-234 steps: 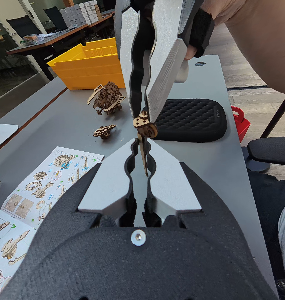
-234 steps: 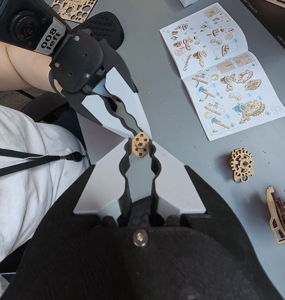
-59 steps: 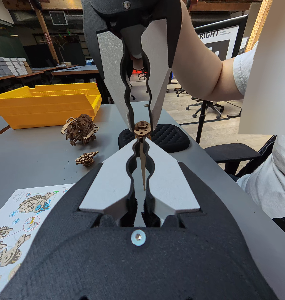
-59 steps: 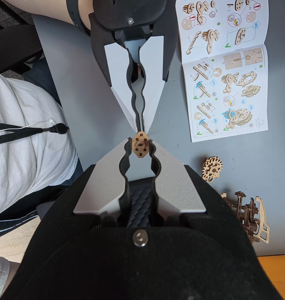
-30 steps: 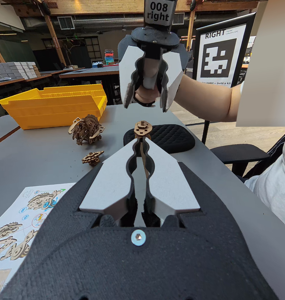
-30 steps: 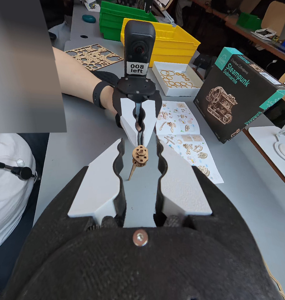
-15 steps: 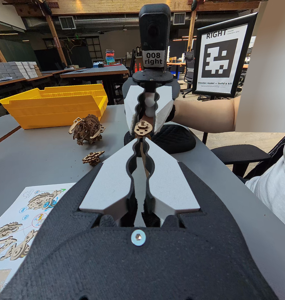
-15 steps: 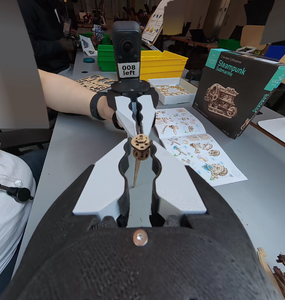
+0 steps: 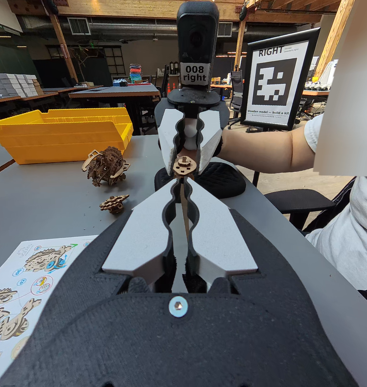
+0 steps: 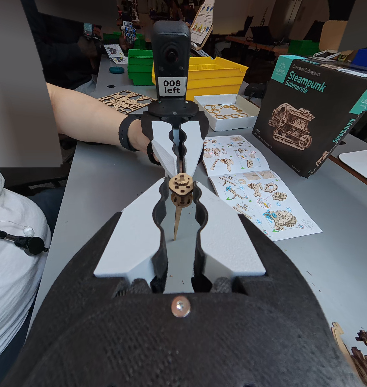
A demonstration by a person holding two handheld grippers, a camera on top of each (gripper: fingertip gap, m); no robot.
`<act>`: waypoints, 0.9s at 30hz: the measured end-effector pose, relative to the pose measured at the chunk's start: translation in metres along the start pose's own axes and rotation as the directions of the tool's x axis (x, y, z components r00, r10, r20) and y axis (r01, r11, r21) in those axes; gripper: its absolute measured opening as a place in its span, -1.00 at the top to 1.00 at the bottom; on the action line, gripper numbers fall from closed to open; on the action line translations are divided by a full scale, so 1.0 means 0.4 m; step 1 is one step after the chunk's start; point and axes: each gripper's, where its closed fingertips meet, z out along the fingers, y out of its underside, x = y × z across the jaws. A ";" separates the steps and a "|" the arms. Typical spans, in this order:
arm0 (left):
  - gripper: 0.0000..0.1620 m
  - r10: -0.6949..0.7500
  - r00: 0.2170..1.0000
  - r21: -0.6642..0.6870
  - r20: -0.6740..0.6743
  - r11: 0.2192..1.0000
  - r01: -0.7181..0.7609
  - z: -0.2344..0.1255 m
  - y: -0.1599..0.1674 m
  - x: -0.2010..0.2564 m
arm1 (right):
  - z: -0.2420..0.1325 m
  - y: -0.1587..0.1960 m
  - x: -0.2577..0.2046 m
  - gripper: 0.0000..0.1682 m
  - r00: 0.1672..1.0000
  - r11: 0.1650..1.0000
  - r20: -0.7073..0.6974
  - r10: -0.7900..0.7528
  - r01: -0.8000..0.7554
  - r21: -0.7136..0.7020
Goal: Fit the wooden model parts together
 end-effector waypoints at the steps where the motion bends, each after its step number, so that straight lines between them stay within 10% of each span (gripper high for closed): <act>1: 1.00 -0.013 1.000 0.006 -0.003 1.000 0.013 -0.001 0.000 -0.001 | 0.000 0.001 0.001 0.75 1.000 1.000 -0.003 -0.001 0.001 -0.005; 12: 0.72 -0.087 0.995 -0.043 -0.037 0.995 0.085 -0.014 0.025 -0.009 | -0.004 0.003 0.002 0.75 1.000 0.999 -0.002 -0.007 0.007 -0.041; 27: 0.93 0.050 0.999 -0.094 0.005 0.994 -0.049 0.033 0.049 -0.001 | -0.009 -0.002 0.001 0.75 1.000 0.998 0.011 0.000 0.001 -0.058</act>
